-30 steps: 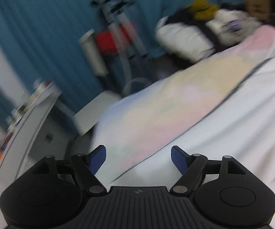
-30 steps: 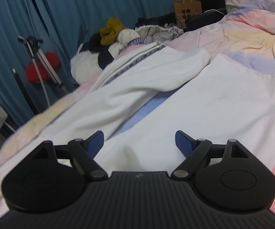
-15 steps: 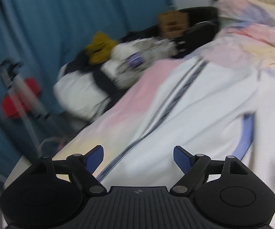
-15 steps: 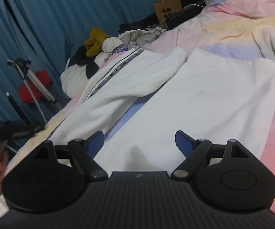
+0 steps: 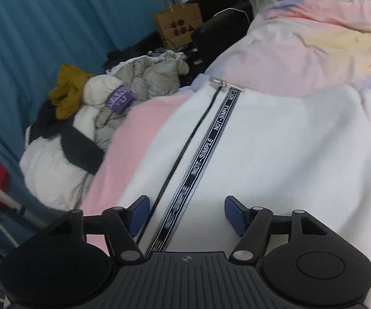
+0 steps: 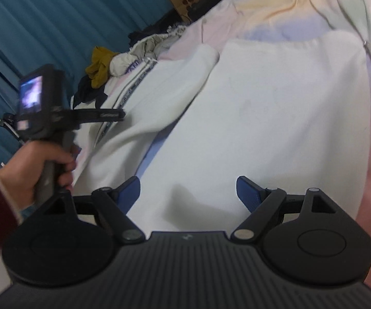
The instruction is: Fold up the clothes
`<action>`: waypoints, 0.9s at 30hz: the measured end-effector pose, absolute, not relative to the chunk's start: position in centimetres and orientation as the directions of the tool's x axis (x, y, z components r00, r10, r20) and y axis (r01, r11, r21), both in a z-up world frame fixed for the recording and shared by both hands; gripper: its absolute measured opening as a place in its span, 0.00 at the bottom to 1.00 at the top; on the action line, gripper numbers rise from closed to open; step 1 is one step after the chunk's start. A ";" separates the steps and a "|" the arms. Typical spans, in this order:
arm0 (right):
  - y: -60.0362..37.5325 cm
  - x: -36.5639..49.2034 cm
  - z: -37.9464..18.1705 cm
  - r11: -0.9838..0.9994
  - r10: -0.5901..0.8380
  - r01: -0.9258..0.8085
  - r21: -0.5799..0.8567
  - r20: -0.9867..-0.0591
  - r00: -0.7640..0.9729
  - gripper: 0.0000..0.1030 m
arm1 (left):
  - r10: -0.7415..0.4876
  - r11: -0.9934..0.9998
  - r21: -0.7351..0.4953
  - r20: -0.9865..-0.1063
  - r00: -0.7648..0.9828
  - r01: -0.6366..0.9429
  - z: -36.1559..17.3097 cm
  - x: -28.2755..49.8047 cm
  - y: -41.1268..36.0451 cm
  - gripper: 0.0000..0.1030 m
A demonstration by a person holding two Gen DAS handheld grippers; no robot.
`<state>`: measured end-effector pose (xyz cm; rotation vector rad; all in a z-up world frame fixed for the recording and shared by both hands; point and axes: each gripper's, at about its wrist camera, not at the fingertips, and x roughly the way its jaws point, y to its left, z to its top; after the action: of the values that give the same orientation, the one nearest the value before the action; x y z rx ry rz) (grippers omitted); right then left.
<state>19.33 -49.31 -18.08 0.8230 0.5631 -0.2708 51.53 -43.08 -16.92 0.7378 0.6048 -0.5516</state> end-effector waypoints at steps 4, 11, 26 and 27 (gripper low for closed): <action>-49.3 20.0 -18.6 0.665 -0.009 0.434 0.607 -0.575 0.818 0.81 | -0.260 0.664 0.393 -0.676 0.689 0.636 -18.8 52.9 -43.4 0.46; -49.2 20.3 -19.2 0.650 -0.007 0.456 0.608 -0.595 0.804 0.81 | -0.277 0.636 0.419 -0.660 0.698 0.648 -14.4 51.1 -42.6 0.10; -48.5 21.0 -18.8 0.673 -0.025 0.452 0.586 -0.592 0.805 0.81 | -0.077 0.750 0.506 -0.574 0.815 0.427 -13.0 59.1 -39.2 0.21; -48.5 21.0 -18.8 0.677 -0.033 0.453 0.579 -0.592 0.806 0.81 | -0.076 0.751 0.505 -0.574 0.815 0.426 -13.7 59.0 -39.3 0.22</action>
<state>20.96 -48.49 -18.81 0.7871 0.5828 -0.2914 58.98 -39.28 -13.71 0.6717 0.5590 -0.2906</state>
